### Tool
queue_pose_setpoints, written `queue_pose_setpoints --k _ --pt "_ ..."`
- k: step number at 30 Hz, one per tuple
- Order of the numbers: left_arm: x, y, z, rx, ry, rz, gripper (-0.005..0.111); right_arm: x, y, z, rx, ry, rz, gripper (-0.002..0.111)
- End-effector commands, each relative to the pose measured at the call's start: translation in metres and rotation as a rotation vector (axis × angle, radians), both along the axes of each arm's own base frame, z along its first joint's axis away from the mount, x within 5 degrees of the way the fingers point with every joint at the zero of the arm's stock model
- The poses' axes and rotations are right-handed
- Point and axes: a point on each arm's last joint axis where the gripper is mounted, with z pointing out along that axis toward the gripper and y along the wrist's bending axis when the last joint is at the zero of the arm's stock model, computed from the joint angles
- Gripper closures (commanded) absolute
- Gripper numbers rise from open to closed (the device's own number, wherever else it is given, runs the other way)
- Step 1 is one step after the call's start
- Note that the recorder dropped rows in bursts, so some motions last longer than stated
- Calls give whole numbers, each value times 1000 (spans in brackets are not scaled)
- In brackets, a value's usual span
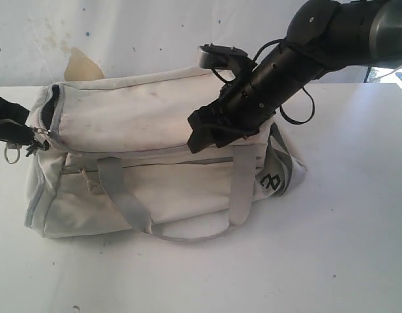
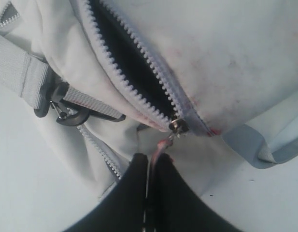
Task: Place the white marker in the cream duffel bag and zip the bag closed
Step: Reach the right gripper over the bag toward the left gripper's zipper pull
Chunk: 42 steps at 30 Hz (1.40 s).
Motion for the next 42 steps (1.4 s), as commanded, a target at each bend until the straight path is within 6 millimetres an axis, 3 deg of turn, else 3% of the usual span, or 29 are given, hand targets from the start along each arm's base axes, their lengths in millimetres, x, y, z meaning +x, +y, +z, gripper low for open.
queue_pose_setpoints --k 1,13,17,23,29,42 --pt "-2 1 6 7 -18 -2 107 1 -1 10 16 -29 19 54" --pt "-2 1 5 8 -13 -4 107 8 11 50 125 -91 33 54" --pt "-2 1 5 10 -16 -5 107 -4 38 53 122 -182 146 54" --pt "-2 2 5 13 -12 -9 107 -30 101 61 148 -492 280 54" --pt "-2 1 5 -52 48 117 107 -46 144 28 122 -545 384 54" --pt "-1 2 6 -123 94 265 107 -60 180 3 113 -654 387 54"
